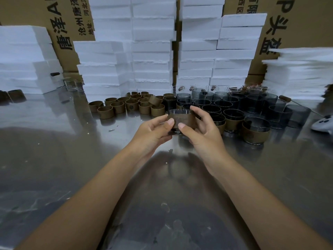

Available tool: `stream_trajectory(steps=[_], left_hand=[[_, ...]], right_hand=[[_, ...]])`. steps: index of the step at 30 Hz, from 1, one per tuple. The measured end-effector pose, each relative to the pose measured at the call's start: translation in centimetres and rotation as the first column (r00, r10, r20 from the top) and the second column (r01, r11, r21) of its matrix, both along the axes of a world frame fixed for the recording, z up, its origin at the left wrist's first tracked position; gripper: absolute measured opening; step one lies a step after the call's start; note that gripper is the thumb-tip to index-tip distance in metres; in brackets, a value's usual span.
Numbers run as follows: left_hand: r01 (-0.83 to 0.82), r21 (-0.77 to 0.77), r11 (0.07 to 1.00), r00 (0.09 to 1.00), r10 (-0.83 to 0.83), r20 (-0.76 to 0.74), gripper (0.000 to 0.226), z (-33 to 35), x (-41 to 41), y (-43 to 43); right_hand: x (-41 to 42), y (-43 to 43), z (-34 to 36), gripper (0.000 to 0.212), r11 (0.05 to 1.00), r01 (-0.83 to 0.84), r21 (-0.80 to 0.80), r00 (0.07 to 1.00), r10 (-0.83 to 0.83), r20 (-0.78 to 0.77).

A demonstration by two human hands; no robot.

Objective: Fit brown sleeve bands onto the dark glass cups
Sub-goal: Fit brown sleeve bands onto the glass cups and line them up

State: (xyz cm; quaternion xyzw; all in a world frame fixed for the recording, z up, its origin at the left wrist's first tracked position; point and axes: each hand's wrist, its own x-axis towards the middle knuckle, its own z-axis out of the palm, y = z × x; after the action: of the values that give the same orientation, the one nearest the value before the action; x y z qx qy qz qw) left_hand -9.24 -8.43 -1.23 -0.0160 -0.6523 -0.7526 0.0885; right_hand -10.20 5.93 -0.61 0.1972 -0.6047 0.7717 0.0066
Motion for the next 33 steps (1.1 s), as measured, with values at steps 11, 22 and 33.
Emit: stream_trajectory(steps=[11, 22, 33], left_hand=[[-0.019, -0.038, 0.999, 0.998, 0.021, 0.065, 0.023, -0.3, -0.6, -0.4], [-0.097, -0.137, 0.986, 0.994, 0.104, 0.043, 0.013, -0.5, -0.4, -0.1], [-0.108, -0.136, 0.985, 0.992, 0.116, 0.046, 0.01, -0.5, -0.2, -0.1]], right_hand=[[-0.7, 0.3, -1.5, 0.052, 0.751, 0.424, 0.506, 0.898, -0.276, -0.342], [-1.2, 1.8, -2.0, 0.069, 0.347, 0.632, 0.693, 0.772, -0.206, -0.601], [-0.8, 1.3, -1.8, 0.072, 0.135, 0.545, 0.828, 0.835, -0.176, -0.521]])
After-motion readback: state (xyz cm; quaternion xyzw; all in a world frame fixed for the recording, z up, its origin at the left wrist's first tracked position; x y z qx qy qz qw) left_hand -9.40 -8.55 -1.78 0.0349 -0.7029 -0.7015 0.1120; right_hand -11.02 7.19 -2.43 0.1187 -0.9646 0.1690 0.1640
